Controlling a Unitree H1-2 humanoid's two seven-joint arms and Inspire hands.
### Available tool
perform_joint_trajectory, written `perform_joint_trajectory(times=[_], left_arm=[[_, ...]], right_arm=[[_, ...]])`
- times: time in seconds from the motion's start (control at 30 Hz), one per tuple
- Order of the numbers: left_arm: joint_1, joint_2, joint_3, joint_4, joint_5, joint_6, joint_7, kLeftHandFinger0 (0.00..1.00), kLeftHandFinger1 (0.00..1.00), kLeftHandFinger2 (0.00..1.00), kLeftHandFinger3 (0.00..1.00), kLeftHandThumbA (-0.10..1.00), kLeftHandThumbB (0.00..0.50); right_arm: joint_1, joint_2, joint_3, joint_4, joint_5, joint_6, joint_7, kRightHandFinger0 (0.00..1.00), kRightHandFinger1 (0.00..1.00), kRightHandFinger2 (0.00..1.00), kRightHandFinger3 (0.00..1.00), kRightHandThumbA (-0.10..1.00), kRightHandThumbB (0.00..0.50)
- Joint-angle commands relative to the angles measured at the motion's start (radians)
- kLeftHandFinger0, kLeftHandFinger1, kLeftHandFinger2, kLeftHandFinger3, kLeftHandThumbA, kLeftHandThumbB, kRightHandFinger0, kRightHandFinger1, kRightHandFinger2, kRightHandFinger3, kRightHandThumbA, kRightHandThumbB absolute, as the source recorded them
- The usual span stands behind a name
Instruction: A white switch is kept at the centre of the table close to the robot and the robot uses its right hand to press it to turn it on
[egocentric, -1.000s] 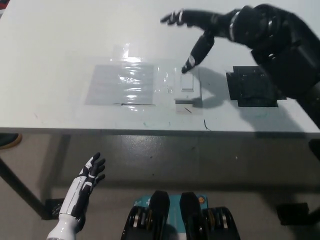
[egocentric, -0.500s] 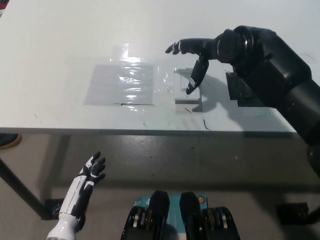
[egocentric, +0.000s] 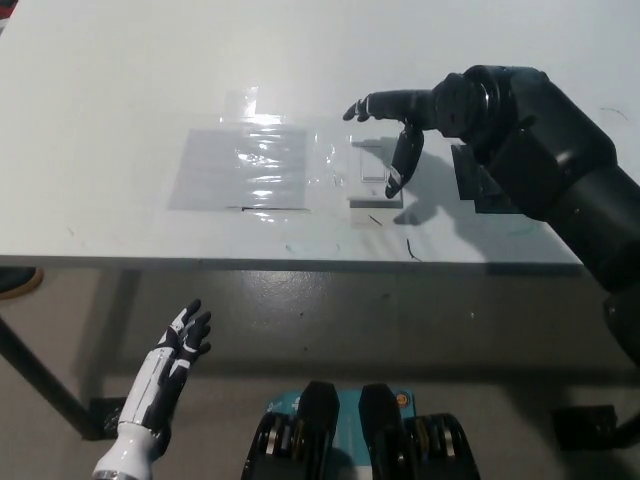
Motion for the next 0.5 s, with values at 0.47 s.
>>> perform_joint_trajectory(times=[0.47], left_arm=[[-0.001, 0.009, -0.001, -0.017, -0.002, -0.026, -0.013, 1.00, 1.00, 1.00, 1.00, 0.85, 0.030]], right_arm=[[0.000, -0.031, -0.019, -0.082, -0.049, 0.014, 0.094, 1.00, 1.00, 1.00, 1.00, 1.00, 0.322]])
